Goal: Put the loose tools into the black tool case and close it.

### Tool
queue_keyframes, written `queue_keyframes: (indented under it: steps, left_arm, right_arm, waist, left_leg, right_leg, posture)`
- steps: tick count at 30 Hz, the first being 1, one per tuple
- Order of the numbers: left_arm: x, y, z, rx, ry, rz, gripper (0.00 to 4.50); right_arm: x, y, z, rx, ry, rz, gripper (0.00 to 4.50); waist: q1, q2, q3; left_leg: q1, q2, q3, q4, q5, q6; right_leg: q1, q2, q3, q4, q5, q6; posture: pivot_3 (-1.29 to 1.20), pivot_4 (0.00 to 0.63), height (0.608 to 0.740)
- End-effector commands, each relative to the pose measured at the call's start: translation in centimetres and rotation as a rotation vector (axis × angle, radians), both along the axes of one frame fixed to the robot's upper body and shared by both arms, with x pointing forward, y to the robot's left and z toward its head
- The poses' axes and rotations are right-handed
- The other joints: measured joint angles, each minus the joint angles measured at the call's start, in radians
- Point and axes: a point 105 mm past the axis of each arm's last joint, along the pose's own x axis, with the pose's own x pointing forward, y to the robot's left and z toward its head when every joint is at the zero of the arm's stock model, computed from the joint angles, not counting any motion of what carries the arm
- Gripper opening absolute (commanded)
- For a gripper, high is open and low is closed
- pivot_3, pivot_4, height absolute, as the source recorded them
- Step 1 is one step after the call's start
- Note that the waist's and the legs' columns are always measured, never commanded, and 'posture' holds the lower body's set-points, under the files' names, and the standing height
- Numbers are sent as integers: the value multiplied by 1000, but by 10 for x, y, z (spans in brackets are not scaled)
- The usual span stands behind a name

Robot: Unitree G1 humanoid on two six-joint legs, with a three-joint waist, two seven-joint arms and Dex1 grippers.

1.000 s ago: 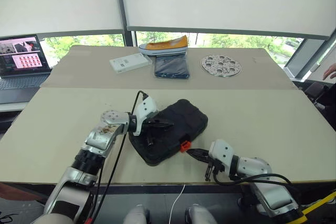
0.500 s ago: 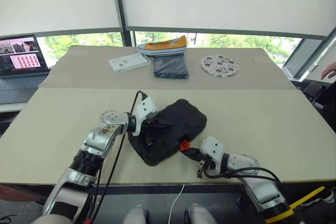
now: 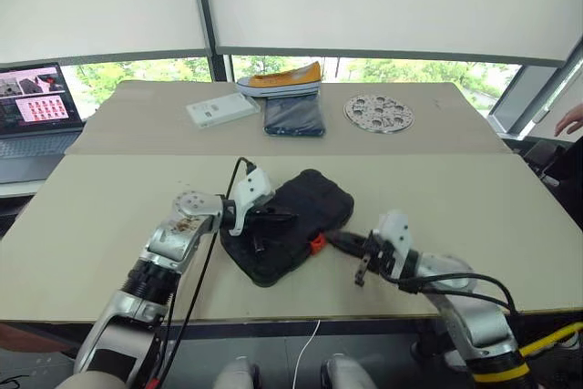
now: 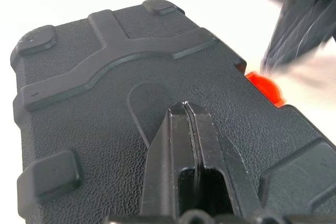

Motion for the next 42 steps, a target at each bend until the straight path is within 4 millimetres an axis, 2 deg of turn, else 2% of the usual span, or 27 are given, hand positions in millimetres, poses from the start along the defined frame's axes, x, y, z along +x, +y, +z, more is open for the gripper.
queue_keyframes:
  steps: [1,7,12,18,27,30,33,34,35,36,37,38,40,42]
  left_arm:
    - [-17,3,-53,95,182,0,14]
    - [-18,6,-49,66,166,-5,14]
    - [-22,8,-44,18,154,-19,14]
    - [-25,12,-44,39,126,-34,14]
    - [-29,11,-45,24,124,-30,14]
    - [-32,16,-40,-13,123,-20,14]
    - [-33,23,-22,-122,90,0,14]
    - [-33,27,-13,-159,59,8,519]
    - [-34,34,-4,-189,21,18,687]
    - [-34,41,4,-211,-17,30,1097]
    - [-36,48,15,-232,-73,31,1395]
    - [-41,57,28,-247,-107,28,1757]
    - [-48,77,51,-263,-149,68,2534]
    - [-52,98,56,-228,-171,131,3170]
  right_arm:
    - [-6,-4,-5,-1,40,6,0]
    - [-17,-27,-1,1,67,-22,0]
    - [-23,-41,-20,-97,113,-43,0]
    - [-17,-23,-46,-106,157,-12,0]
    - [1,9,-46,-64,90,37,0]
    - [0,1,-46,-69,104,21,0]
    - [-8,-15,-50,-118,125,27,0]
    - [-9,-21,-48,-115,134,18,0]
    - [-8,-29,-41,-110,113,1,0]
    - [-8,-36,-33,-98,80,-15,0]
    - [-8,-43,-23,-78,41,-22,582]
    - [-10,-52,-15,-99,10,-23,722]
    - [-18,-70,-11,-229,-44,18,1501]
    - [-17,-87,-5,-284,-74,6,2083]
  waist:
    - [5,-2,-1]
    - [11,-1,-2]
    - [7,-1,-2]
    - [-3,-1,-3]
    - [-8,-1,-3]
    - [-10,-1,-3]
    - [-10,-1,-3]
    - [-8,-1,-3]
    - [-6,-1,-3]
    - [-6,-1,-3]
    - [-6,-1,-3]
    - [-7,-1,-2]
    - [-8,-1,4]
    - [-6,-3,11]
  left_leg:
    - [0,0,0,0,0,0]
    - [-1,-1,0,-1,-3,1]
    - [0,0,0,-2,-3,1]
    - [3,0,0,-7,-3,1]
    - [3,0,0,-9,-4,0]
    - [4,0,0,-10,-4,0]
    - [4,0,0,-11,-4,0]
    - [4,0,0,-12,-4,0]
    - [4,-1,0,-12,-5,0]
    - [4,0,0,-12,-6,0]
    - [3,-1,0,-12,-7,0]
    - [3,-1,0,-12,-7,1]
    - [2,0,-1,-12,-8,1]
    - [2,0,-1,-12,-7,1]
  right_leg:
    - [0,0,-1,0,-1,1]
    - [0,-2,1,-2,-1,2]
    - [0,-1,1,-2,-3,0]
    - [0,0,1,-2,-4,-1]
    - [0,0,1,-2,-3,3]
    - [-1,1,2,-1,-3,3]
    - [-1,0,2,-1,-3,2]
    - [-1,0,2,-1,-3,2]
    - [-1,0,2,-1,-4,0]
    - [-1,-1,2,-1,-3,-1]
    - [-2,-1,3,-1,-3,-1]
    - [-2,0,3,-1,-3,-1]
    - [-4,0,4,-1,-3,-2]
    - [-4,0,3,-1,-4,0]
  posture:
    - [0,150,740]
    - [0,150,740]
    - [0,150,740]
    - [0,150,740]
    - [0,150,740]
    - [0,150,740]
    - [0,150,740]
    - [0,150,740]
    - [0,150,740]
    - [0,150,740]
    - [0,150,740]
    - [0,150,740]
    - [0,150,740]
    - [0,150,740]
